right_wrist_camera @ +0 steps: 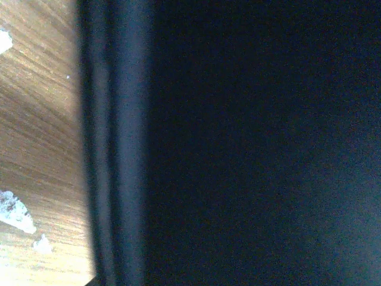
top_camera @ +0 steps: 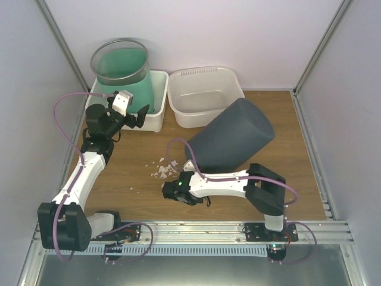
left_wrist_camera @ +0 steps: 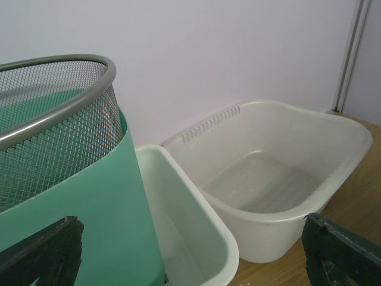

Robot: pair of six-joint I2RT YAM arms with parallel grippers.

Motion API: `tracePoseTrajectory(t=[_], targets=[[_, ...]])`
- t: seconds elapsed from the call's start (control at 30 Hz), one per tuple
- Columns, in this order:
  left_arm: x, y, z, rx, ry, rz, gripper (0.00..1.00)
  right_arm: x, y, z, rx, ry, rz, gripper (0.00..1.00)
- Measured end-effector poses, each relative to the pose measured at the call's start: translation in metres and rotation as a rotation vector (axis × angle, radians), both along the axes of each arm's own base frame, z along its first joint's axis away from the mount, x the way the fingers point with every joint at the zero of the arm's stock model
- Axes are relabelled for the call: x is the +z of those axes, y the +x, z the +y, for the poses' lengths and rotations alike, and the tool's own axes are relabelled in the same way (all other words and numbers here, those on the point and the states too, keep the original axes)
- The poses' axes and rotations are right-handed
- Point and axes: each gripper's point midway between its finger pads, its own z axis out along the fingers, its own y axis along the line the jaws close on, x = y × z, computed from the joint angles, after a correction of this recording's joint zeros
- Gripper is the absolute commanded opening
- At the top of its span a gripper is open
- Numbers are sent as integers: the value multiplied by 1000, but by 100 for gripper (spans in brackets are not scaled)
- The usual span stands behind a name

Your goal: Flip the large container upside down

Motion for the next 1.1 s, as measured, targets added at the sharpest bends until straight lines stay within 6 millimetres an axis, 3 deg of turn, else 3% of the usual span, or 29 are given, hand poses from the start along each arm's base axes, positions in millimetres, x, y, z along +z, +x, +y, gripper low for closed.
tracePoseTrajectory(t=[0.27,0.53,0.57,0.6,0.63,0.67,0.87,1.1], targets=[[-9,-2,0,-1,1,18,99,-36,3,5,-15,-125,-21,1],[-18,-4,0,-2,2,36,99,-41,-13,13,6,-124,-44,6],[-18,-4,0,-3,2,36,99,-42,-15,14,9,-127,-42,9],[-18,-4,0,-3,2,35,99,-44,-17,14,11,-130,-40,22],[-18,-4,0,-3,1,35,99,-45,-18,15,13,-133,-38,49],[-18,-4,-1,-4,1,35,99,-46,-20,15,15,-137,-36,63],[-19,-5,-1,-6,0,34,99,-56,-31,18,17,-135,-7,79],[-19,-6,-3,-15,-1,34,99,-61,-38,22,48,-189,2,87]])
